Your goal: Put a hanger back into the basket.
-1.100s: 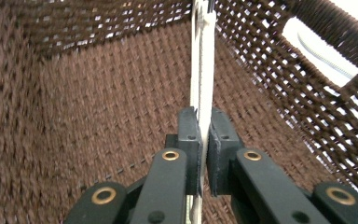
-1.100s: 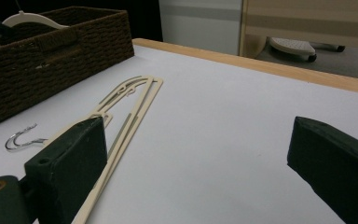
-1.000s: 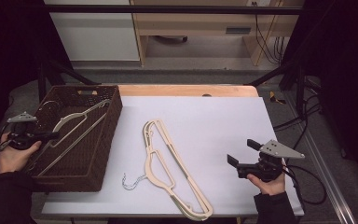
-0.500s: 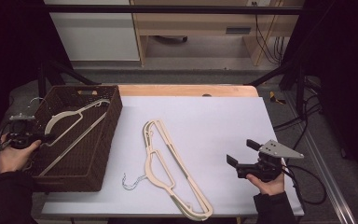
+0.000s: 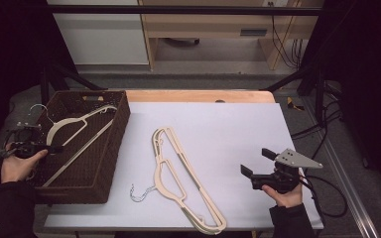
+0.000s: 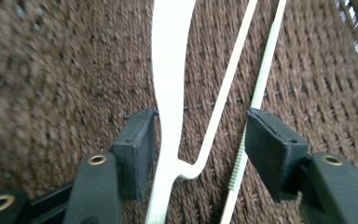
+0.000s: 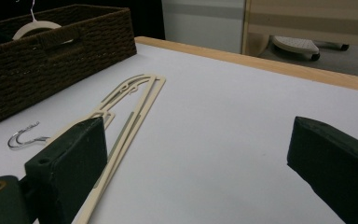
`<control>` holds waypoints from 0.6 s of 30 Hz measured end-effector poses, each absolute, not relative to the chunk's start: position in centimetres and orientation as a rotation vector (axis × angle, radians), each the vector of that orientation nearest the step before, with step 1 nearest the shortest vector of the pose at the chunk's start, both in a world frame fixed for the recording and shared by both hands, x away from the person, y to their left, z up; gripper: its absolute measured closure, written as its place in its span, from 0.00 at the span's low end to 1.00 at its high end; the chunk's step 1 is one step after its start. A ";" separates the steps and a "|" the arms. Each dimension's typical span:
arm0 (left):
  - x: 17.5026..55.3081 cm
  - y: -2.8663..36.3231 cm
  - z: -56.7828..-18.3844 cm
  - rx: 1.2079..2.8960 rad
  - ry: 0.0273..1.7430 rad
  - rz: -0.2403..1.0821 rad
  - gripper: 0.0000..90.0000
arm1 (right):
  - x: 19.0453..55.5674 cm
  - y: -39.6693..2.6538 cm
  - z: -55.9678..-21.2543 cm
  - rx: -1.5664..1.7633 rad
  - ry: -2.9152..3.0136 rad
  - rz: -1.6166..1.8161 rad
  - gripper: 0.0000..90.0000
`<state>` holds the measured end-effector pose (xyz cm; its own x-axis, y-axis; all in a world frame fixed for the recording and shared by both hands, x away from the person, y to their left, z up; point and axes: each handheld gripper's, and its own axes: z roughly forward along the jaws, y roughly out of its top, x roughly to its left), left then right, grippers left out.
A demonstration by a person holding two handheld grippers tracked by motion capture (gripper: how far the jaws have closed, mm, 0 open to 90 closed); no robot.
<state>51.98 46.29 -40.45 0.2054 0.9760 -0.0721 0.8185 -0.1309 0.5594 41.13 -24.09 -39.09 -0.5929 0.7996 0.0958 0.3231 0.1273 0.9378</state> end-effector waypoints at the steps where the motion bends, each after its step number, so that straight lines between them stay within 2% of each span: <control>1: 51.8 46.1 -40.2 1.989 1.655 0.433 0.43 | 41.1 -24.1 -39.0 1.076 1.977 1.469 0.06; 4: 51.6 46.1 -39.7 1.988 1.627 0.468 0.40 | 41.1 -24.2 -39.0 1.078 1.972 1.473 0.06; 7: 50.7 45.9 -38.0 1.959 1.585 0.581 0.38 | 41.0 -24.3 -38.9 1.077 1.970 1.475 0.06; 11: 50.0 45.6 -36.6 1.935 1.539 0.646 0.36 | 40.9 -24.4 -38.8 1.075 1.961 1.475 0.06; 18: 47.2 43.5 -33.4 1.799 1.309 0.713 0.24 | 40.9 -24.4 -38.7 1.075 1.960 1.476 0.06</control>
<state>47.18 43.49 -33.44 0.3111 0.9504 -0.0061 0.5103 -0.1616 0.8447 40.86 -24.39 -38.73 -0.5894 0.8025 0.0922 0.3105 0.1197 0.9430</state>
